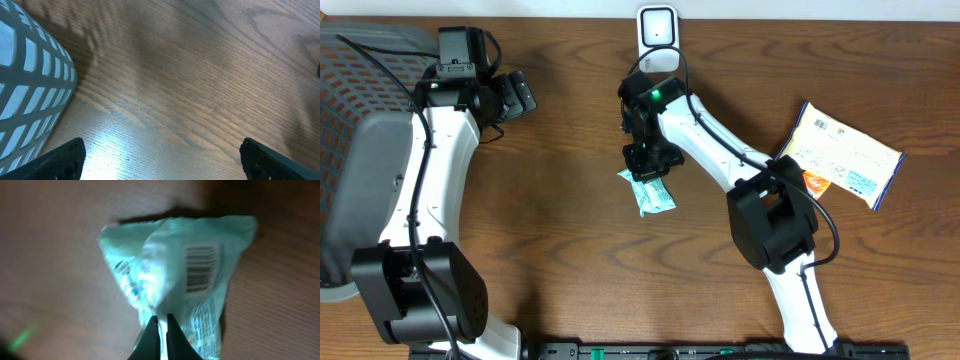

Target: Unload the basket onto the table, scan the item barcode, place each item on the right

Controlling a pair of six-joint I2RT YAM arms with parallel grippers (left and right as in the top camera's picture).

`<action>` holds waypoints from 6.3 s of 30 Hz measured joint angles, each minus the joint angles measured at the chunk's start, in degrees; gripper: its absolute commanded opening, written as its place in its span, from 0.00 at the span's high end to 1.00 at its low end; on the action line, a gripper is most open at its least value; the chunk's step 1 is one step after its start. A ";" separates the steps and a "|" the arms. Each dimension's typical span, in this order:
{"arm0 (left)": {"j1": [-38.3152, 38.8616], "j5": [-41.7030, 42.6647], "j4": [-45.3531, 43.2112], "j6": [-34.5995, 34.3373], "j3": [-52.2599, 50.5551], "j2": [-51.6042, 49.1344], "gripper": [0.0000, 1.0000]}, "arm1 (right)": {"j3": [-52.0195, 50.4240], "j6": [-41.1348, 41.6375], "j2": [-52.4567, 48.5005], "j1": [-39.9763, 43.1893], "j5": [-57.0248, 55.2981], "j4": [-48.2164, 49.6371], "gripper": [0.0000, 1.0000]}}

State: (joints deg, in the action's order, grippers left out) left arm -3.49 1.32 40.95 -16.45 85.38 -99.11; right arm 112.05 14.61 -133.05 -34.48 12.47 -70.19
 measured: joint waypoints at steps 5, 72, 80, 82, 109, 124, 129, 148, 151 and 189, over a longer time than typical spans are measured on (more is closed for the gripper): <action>0.00 0.00 0.00 0.00 0.00 0.00 0.02 | -2.10 3.80 -0.02 -0.87 -3.41 1.92 0.99; 0.00 0.00 -0.02 0.02 0.00 0.00 0.02 | 2.62 -14.97 6.14 17.68 9.31 -6.60 0.31; 0.00 0.00 -0.02 0.00 0.00 0.00 0.02 | 2.10 -16.76 -2.16 17.99 16.63 -4.28 0.37; 0.00 0.00 -0.02 0.00 0.00 0.00 0.02 | 1.77 -16.85 -3.91 17.66 17.46 -4.11 0.37; 0.00 0.00 0.00 0.00 0.00 0.00 0.02 | 3.04 -16.33 -11.32 14.12 28.89 -3.50 0.99; 0.00 0.00 0.00 0.00 0.00 0.00 0.02 | 1.42 -24.17 -4.57 17.94 36.22 -5.68 0.99; 0.00 0.00 0.00 0.00 0.00 0.00 0.02 | 1.49 -25.46 6.36 21.68 39.69 -6.08 0.99; 0.00 0.00 -0.02 0.00 0.00 0.00 0.02 | 1.51 -24.52 16.24 34.29 41.44 -10.51 0.99; 0.00 0.00 -0.02 0.00 0.00 0.00 0.02 | 1.51 -22.86 16.28 32.50 35.87 -5.14 0.99; 0.00 0.00 0.00 0.02 0.00 0.00 0.02 | 1.33 -66.12 -1.95 6.32 -47.80 75.63 0.99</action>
State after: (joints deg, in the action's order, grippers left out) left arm -3.49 1.32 40.95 -16.43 85.38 -99.11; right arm 113.38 -51.51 -135.00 -28.16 -35.33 5.43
